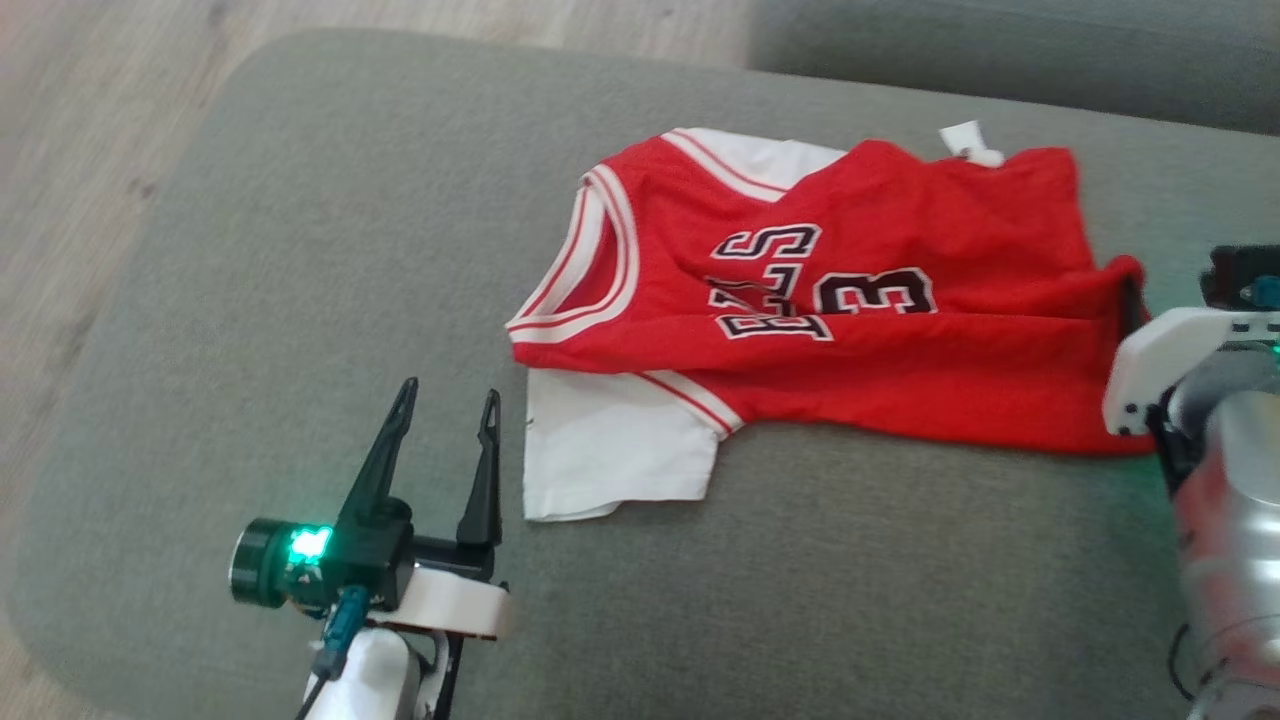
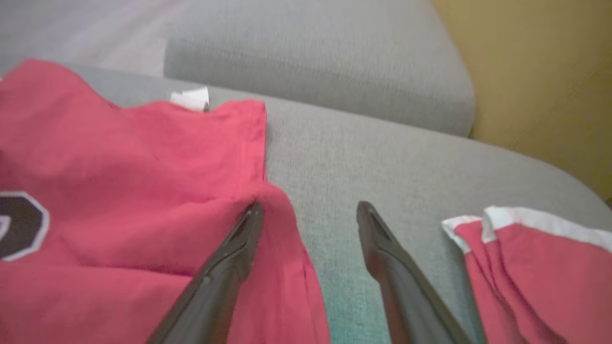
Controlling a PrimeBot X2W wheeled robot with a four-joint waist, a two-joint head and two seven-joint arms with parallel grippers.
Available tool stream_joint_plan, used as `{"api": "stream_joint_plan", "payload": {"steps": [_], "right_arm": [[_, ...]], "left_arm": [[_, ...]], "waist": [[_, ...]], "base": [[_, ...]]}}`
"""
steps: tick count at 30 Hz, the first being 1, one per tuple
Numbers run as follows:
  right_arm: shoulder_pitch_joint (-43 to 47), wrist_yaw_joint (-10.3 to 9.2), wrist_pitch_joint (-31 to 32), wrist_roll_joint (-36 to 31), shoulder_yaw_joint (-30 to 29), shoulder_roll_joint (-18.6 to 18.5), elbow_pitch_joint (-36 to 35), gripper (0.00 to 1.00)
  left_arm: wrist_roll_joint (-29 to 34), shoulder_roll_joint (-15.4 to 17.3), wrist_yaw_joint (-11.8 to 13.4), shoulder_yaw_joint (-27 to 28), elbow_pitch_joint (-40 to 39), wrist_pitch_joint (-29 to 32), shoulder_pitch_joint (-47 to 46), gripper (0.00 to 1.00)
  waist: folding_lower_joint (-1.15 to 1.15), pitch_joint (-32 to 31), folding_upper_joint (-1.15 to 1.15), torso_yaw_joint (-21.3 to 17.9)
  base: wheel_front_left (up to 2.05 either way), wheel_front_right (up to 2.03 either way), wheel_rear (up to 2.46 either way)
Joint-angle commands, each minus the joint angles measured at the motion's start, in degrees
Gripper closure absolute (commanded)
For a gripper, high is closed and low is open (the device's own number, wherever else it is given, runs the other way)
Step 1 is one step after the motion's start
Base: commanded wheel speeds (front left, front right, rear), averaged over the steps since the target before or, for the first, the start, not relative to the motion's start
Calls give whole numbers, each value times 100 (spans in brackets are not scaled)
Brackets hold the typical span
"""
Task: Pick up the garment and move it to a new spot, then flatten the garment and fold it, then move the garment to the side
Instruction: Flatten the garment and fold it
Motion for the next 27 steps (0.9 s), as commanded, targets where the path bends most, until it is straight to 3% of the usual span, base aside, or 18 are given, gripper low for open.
{"api": "stream_joint_plan", "payload": {"steps": [1,5,11,17,22,27], "right_arm": [[-258,37,-406,-57,129,115,-166,0],[-187,37,-1299,-30,181,260,-356,0],[98,37,-1566,731,486,576,-855,0],[1500,37,-1572,2067,1619,710,-2725,0],[2701,37,-1573,2713,1822,727,-3918,0],[3580,37,-1573,3116,2092,730,-4568,0]], "left_arm": [[-27,16,25,244,-181,-55,-193,0],[-112,20,69,436,-237,-55,-114,0],[-153,44,93,664,-291,-55,16,0],[-195,49,98,889,-357,-55,229,0],[-209,32,61,910,-386,-55,396,0],[-240,15,36,926,-383,-55,580,0]], "waist": [[0,-161,0,-188],[0,-387,0,-487],[0,-653,0,-842],[0,-865,0,-1178],[0,-950,0,-1344],[0,-974,0,-1502]], "base": [[0,0,0],[0,0,0],[0,0,0],[0,0,0],[0,0,0],[0,0,0]]}}
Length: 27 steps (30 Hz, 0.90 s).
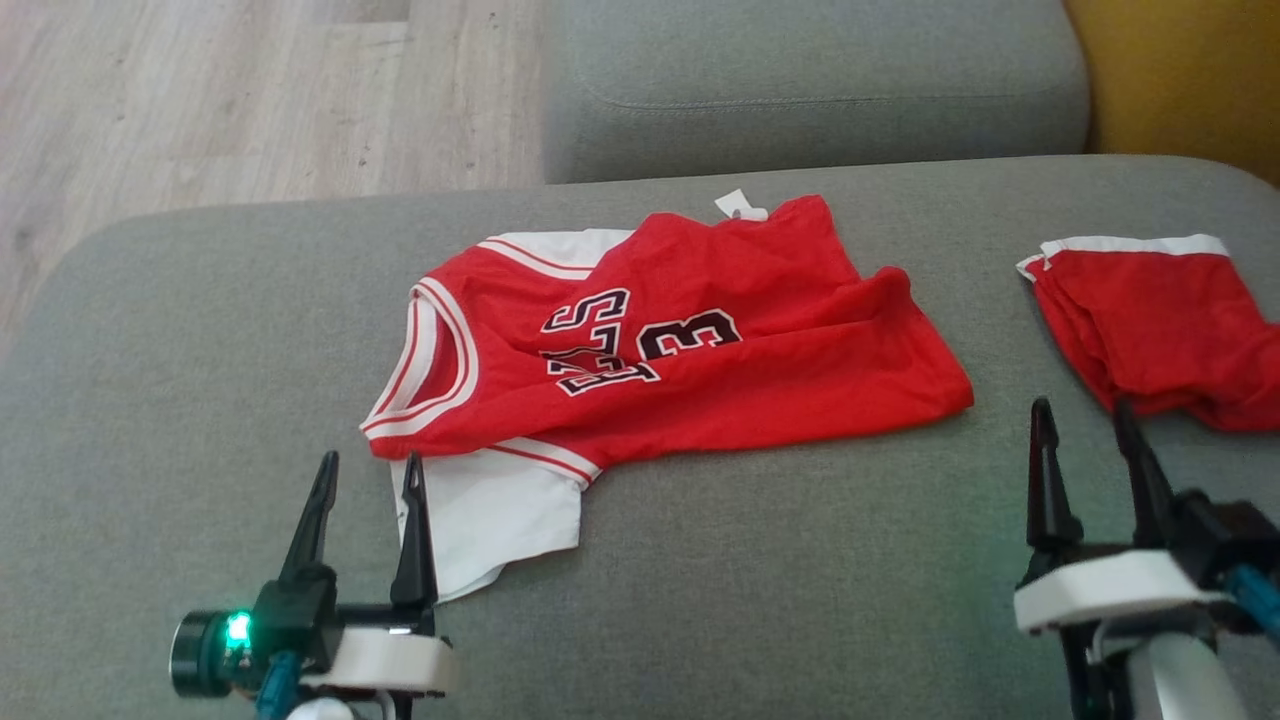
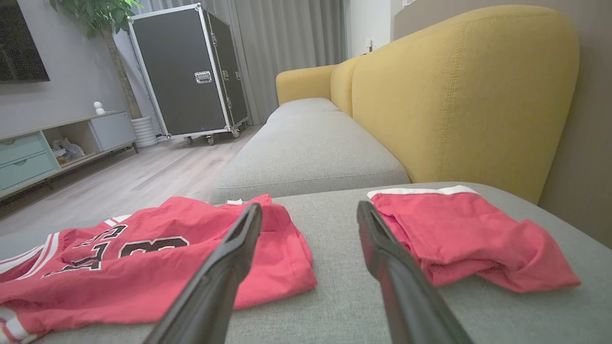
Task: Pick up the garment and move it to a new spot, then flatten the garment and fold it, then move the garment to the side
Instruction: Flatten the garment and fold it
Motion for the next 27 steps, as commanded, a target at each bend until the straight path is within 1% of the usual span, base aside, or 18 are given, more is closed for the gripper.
{"api": "stream_joint_plan", "payload": {"steps": [1,5,11,14,19,24,27], "right_arm": [[-109,37,-62,6,174,-32,-260,0],[9,37,-62,8,241,-31,-372,0],[-103,37,-62,47,255,-31,-439,0],[-134,37,-62,86,248,-31,-443,0],[-162,37,-62,134,254,-31,-442,0],[-217,37,-62,156,289,-31,-457,0],[-247,37,-62,171,288,-30,-459,0]], "left_arm": [[-67,11,-12,223,-180,-55,-142,0],[-78,4,-29,259,-155,-55,-124,0],[-37,-1,-50,301,3,-55,-142,0],[-13,-2,-92,255,363,-55,-194,0],[-113,-3,104,417,1286,-15,-483,0],[-242,0,81,388,2169,440,-866,0],[-260,7,39,358,2388,531,-999,0]], "waist": [[1,-2,0,-28],[1,-6,0,-62],[1,16,0,-101],[1,60,0,-125],[1,229,0,-155],[1,404,0,-206],[1,464,0,-225]], "base": [[0,0,0],[0,0,0],[0,0,0],[0,0,0],[0,0,0],[0,0,0],[0,0,0]]}}
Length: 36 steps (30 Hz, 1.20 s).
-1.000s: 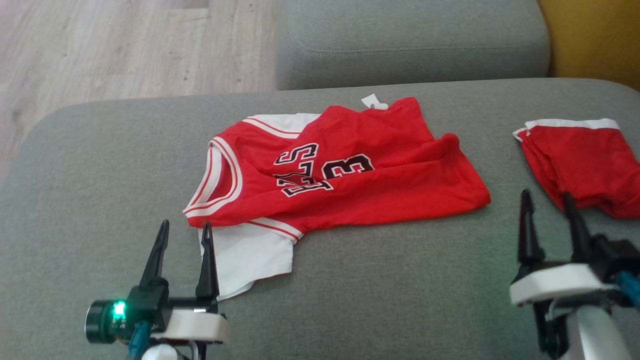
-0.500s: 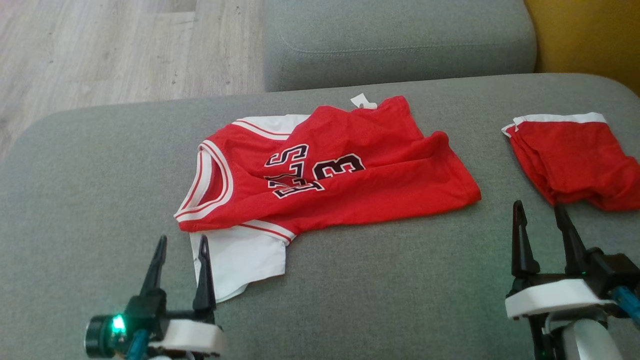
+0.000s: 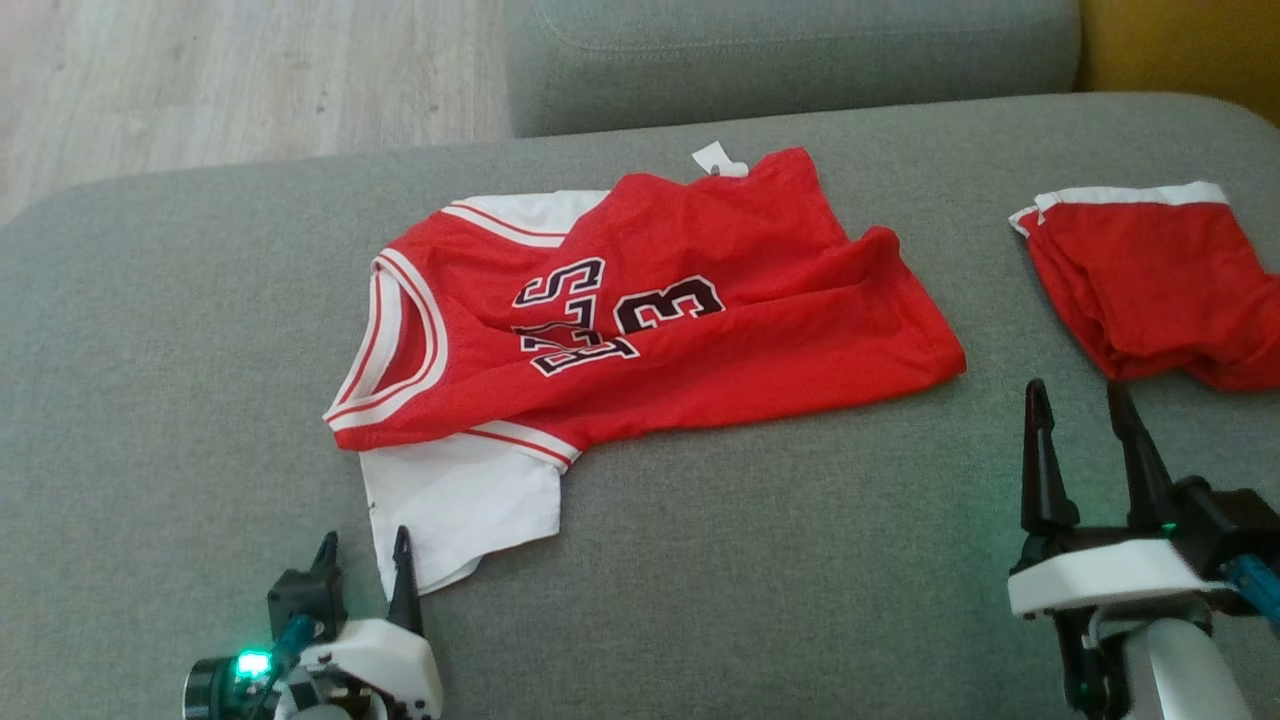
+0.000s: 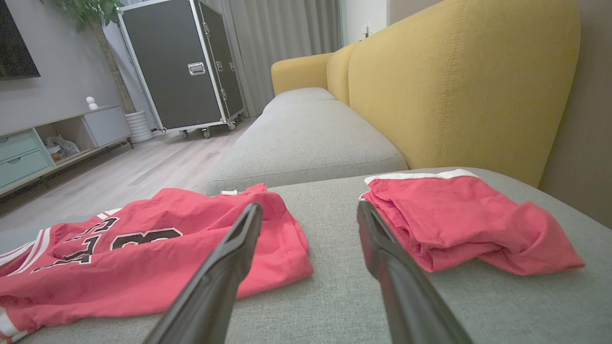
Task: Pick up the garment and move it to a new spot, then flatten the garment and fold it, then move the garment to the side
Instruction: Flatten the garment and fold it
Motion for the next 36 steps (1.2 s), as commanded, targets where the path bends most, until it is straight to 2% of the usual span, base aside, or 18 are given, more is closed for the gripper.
{"api": "stream_joint_plan", "payload": {"steps": [1,7,8,9,12,16,21,23,28,31,36], "right_arm": [[-277,37,-62,50,138,-30,-196,0],[-318,37,-62,105,106,-30,-154,0],[-325,37,-62,111,107,-30,-149,0],[-334,37,-62,116,107,-30,-143,0],[-358,37,-62,132,102,-30,-83,0],[-420,37,-62,127,130,-30,86,0],[-638,37,-62,93,205,-30,330,0],[-782,37,-29,4,140,-30,722,0],[-1427,37,435,-187,-213,-30,1892,0],[-1825,37,763,-698,-428,-30,2604,0],[-2317,37,931,-1026,-608,-30,3497,0]], "left_arm": [[-73,34,-37,130,-51,-26,-279,0],[-144,31,-241,-47,408,250,-442,0],[-143,31,-288,-85,462,281,-465,20],[-143,31,-341,-126,515,318,-484,100],[-147,30,-499,-254,599,366,-527,100],[-185,28,-542,-336,562,203,-586,100],[-238,27,-281,-193,91,-470,-694,100],[-235,33,-181,-123,-186,-570,-690,100],[-181,37,-122,-70,-924,-614,-582,100],[-147,34,-113,-66,-1358,-616,-459,100],[-131,28,-167,-200,-1567,-617,-335,100]], "waist": [[-1,54,0,-26],[-1,133,0,-60],[-1,141,0,-64],[-1,147,0,-67],[-1,145,0,-58],[-1,92,0,27],[-1,13,0,181],[-1,-8,0,262],[-1,18,0,472],[-1,68,0,579],[-1,132,0,746]], "base": [[0,0,0],[0,0,0],[0,0,0],[0,0,0],[0,0,0],[0,0,0],[0,0,0],[0,0,0],[0,0,0],[0,0,0],[0,0,0]]}}
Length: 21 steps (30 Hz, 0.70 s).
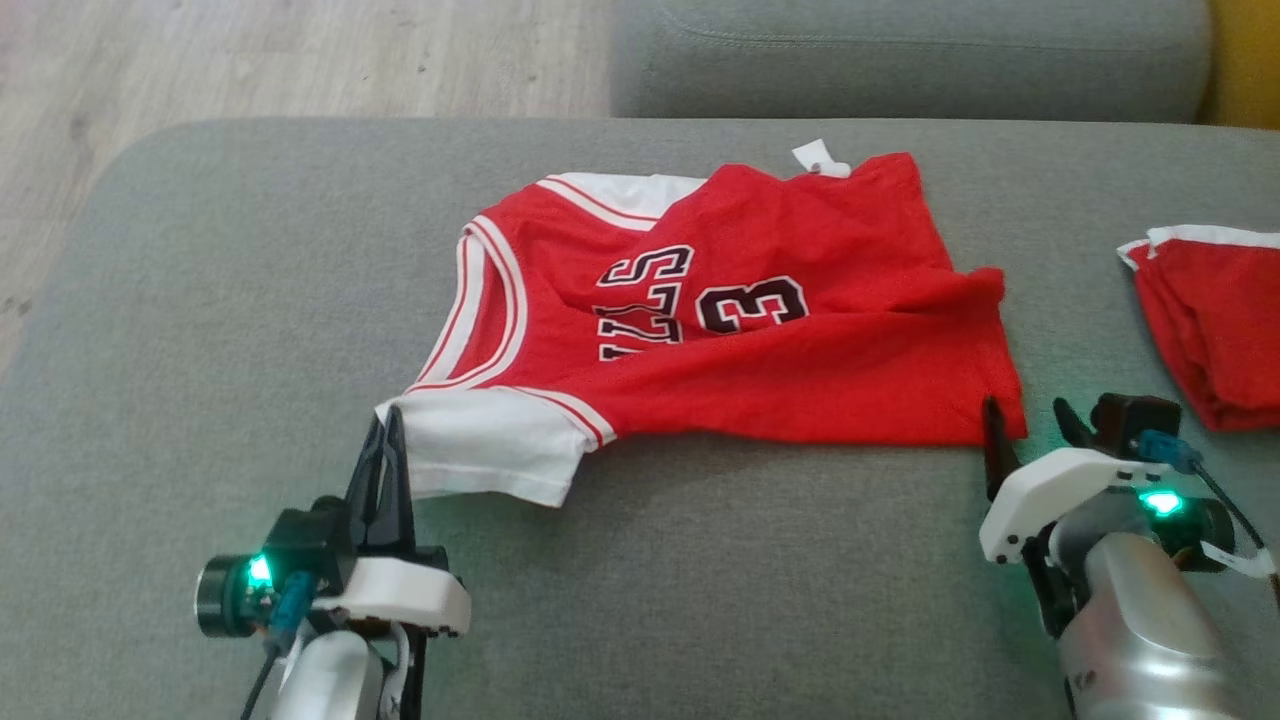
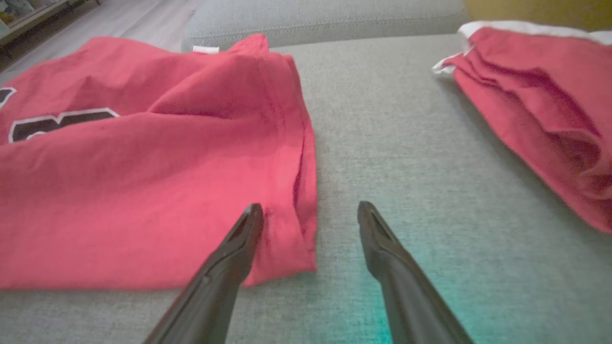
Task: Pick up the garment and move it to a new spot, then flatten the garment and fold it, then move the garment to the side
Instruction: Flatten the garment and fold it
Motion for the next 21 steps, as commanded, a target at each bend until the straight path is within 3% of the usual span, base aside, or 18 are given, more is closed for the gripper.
{"api": "stream_joint_plan", "payload": {"steps": [1,10,11,12,17,21], "right_arm": [[-257,37,-37,-46,113,-20,25,0],[-492,37,71,-103,224,-20,972,0],[-527,37,51,34,336,-20,1081,62],[-553,37,53,133,497,-20,1188,100],[-616,37,-94,786,1118,-20,1417,100],[-671,37,-361,1517,1695,-20,1125,100]], "left_arm": [[40,54,-19,128,-218,-61,-123,100],[2,50,19,110,-247,-62,-87,100],[2,50,25,119,-244,-62,-83,100],[4,50,30,128,-239,-62,-78,100],[17,51,59,211,-238,-62,-25,100],[-65,81,16,368,-331,-62,30,100]], "waist": [[0,31,0,56],[0,-28,0,64],[0,-50,0,48],[0,-73,0,31],[0,-224,0,-92],[0,-386,0,-259]], "base": [[0,0,0],[0,0,0],[0,0,0],[0,0,0],[0,0,0],[0,0,0]]}}
